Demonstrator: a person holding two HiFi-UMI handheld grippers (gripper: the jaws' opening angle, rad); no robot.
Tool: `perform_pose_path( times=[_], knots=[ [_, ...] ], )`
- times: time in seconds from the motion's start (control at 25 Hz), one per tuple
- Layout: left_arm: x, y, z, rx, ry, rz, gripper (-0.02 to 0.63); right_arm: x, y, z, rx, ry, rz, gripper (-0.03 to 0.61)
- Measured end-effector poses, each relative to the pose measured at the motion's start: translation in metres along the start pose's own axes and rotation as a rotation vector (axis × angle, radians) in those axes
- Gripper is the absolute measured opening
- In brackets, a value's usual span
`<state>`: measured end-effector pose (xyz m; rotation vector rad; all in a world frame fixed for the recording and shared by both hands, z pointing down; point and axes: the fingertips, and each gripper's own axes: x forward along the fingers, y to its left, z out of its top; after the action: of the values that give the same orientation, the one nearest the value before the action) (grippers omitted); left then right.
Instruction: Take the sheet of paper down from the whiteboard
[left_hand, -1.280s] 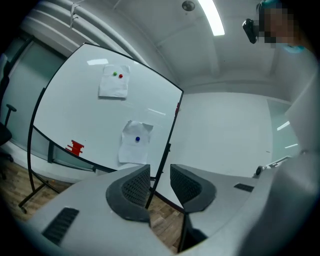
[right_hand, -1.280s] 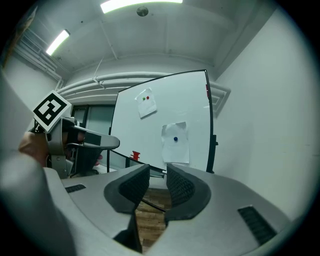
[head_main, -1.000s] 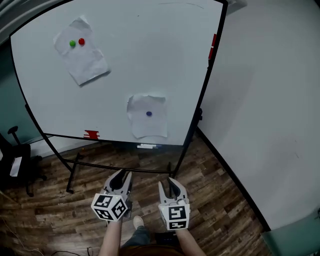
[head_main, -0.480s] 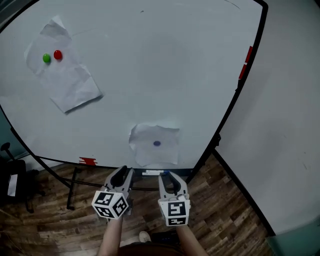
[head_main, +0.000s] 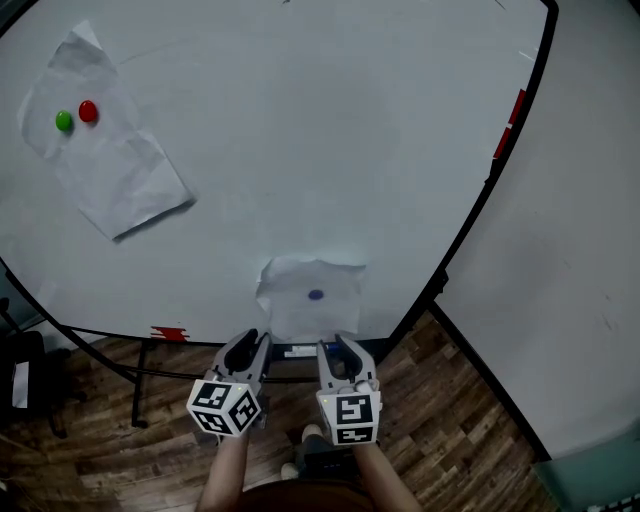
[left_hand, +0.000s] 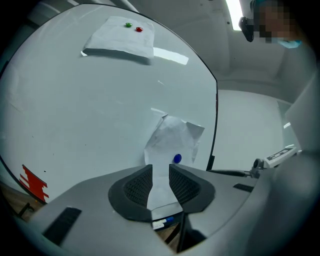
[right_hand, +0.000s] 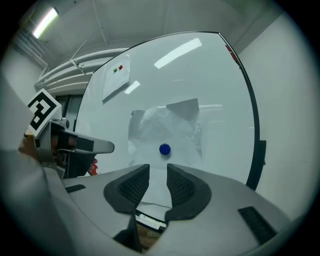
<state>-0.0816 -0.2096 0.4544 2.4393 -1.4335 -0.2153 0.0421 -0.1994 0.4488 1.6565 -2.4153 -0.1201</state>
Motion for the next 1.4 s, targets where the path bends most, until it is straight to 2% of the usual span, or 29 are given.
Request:
perform_pose_path(
  times=[0.44,0.68,0.96,1.4],
  knots=[
    [0.024,0.011,-0.01,0.019,0.041,-0.002,0.12,0.025,-0.003,-0.005,0.011,-0.014,-0.007,0.124],
    [0.033,0.021,-0.007,0.011,0.03,0.015,0.12,0.037,-0.007,0.011,-0.016,-0.079,-0.018,0.126],
    [0.044,0.027,-0.002,-0.002,0.018,0.003,0.12,0.057,-0.004,0.015,-0.051,-0.083,-0.005,0.133],
    [0.054,0.031,-0.001,-0.046,-0.008,-0.029,0.12,0.079,-0.011,0.03,-0.072,-0.132,-0.063,0.153]
  ],
)
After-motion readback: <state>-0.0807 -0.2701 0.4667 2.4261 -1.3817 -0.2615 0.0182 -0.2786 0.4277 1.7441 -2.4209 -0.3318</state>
